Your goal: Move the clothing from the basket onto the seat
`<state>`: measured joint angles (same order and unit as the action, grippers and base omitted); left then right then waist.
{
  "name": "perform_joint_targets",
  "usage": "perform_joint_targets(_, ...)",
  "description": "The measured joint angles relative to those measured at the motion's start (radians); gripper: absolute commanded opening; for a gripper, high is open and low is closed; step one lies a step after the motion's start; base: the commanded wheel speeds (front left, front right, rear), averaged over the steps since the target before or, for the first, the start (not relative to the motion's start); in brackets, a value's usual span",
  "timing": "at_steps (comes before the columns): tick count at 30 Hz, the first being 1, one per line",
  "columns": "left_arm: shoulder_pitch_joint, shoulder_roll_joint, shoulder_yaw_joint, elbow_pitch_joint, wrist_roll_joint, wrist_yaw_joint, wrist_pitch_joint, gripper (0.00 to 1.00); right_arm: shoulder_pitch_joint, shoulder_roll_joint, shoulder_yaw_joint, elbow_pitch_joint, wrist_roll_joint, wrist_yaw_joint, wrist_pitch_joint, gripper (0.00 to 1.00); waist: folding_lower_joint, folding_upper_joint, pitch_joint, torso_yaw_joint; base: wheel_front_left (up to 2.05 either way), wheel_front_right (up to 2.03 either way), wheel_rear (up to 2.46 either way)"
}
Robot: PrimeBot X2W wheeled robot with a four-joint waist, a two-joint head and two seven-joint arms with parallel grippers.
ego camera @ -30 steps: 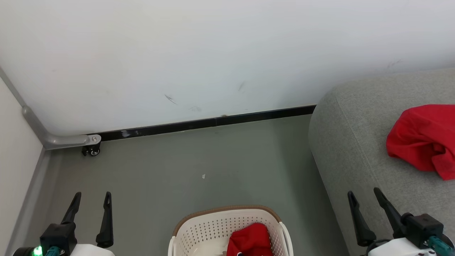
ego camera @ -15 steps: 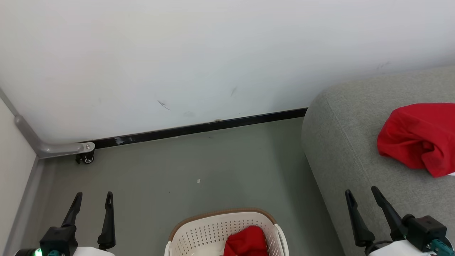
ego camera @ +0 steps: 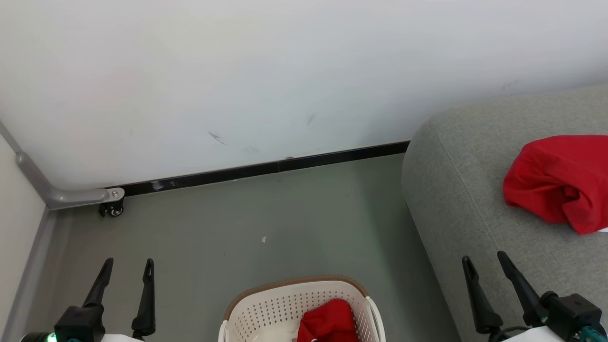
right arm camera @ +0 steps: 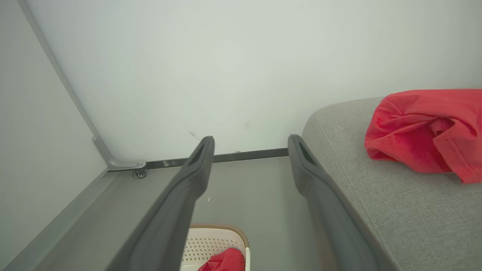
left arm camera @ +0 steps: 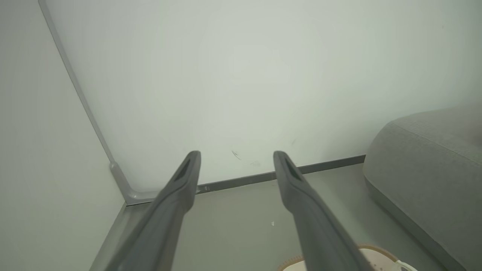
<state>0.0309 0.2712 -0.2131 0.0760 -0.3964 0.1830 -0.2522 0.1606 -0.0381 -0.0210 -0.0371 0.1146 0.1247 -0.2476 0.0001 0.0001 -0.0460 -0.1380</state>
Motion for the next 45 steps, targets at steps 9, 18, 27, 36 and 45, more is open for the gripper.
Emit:
perform_joint_targets(9,-0.031,0.010,-0.034,0.019,0.025,-0.042,0.000,1.00,-0.003,0.000,0.017,-0.046,-0.013,0.000,0.000,1.00,0.0000,0.0000,0.026,-0.005,0.00,0.00,0.00)
perform_joint_targets(18,-0.105,0.021,-0.086,0.074,0.059,-0.082,0.000,1.00,-0.040,0.000,-0.005,-0.076,-0.019,0.000,0.000,1.00,0.0000,0.0000,0.070,-0.012,0.00,0.00,0.00)
perform_joint_targets(27,-0.189,0.015,-0.140,0.133,0.085,-0.121,0.006,1.00,-0.080,0.000,-0.008,-0.106,-0.019,0.000,0.001,1.00,0.0000,0.0000,0.133,-0.017,0.00,0.00,0.00)
perform_joint_targets(36,-0.264,0.002,-0.202,0.204,0.130,-0.155,0.027,1.00,-0.127,0.000,-0.024,-0.148,-0.024,0.000,0.001,1.00,0.0000,0.0000,0.213,-0.025,0.00,0.00,0.00)
perform_joint_targets(45,-0.339,-0.010,-0.289,0.280,0.200,-0.205,0.043,1.00,-0.170,0.000,-0.068,-0.186,-0.033,0.000,0.001,1.00,0.0000,0.0000,0.303,-0.038,0.00,0.00,0.00)
